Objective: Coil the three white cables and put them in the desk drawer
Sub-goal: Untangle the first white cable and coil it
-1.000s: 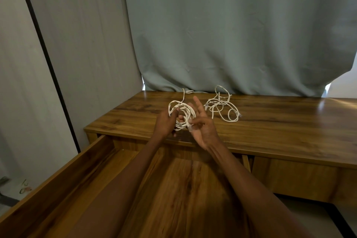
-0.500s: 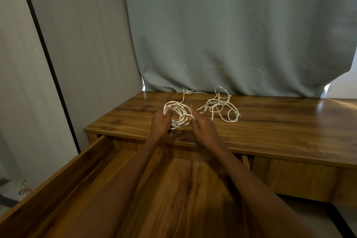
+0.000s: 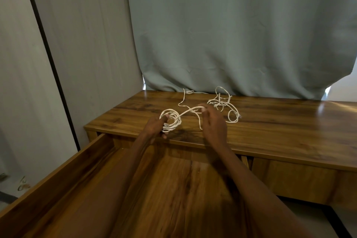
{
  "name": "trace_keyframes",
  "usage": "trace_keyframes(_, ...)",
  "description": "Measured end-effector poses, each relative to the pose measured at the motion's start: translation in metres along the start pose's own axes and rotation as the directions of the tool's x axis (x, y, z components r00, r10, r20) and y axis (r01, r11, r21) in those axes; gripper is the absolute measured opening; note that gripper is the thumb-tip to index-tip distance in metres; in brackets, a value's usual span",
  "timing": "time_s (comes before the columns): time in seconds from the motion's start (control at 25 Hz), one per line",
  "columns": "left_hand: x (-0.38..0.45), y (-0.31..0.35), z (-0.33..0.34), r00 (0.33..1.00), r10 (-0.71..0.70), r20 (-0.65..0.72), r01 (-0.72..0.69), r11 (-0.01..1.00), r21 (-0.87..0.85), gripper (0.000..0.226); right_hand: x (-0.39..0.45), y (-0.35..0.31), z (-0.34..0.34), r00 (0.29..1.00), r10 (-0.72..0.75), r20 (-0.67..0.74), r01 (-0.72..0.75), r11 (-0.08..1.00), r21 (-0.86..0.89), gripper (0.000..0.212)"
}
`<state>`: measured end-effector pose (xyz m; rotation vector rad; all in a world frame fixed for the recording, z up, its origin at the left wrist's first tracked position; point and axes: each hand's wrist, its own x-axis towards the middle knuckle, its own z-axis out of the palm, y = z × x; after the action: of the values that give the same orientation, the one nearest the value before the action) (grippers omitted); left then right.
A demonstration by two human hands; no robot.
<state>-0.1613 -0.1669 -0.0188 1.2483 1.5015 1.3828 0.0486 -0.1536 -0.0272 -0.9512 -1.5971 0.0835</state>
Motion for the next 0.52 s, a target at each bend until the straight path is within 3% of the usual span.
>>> trace_keyframes(0.12,-0.008,0.006,0.0,0.991,0.044,0.129,-0.047,0.999,0.019,0.033,0.009,0.02,-0.001,0.953,0.303,-0.01,-0.285,0.907,0.309,0.022)
trace_keyframes(0.28,-0.016,0.01,0.011,0.96,0.125,0.252,-0.119,0.992,-0.04,0.033,0.031,0.035,-0.005,0.864,0.503,0.016,-0.436,0.732,0.524,0.023)
trace_keyframes(0.4,-0.019,0.004,0.016,0.934,0.15,0.324,-0.136,0.989,-0.065,0.045,0.048,0.05,-0.016,0.78,0.625,-0.036,-0.505,0.662,0.554,0.029)
trace_keyframes(0.52,-0.021,0.006,0.019,0.945,0.182,0.273,-0.163,0.983,-0.089,0.039,0.043,0.059,-0.024,0.845,0.534,0.011,-0.507,0.795,0.332,0.025)
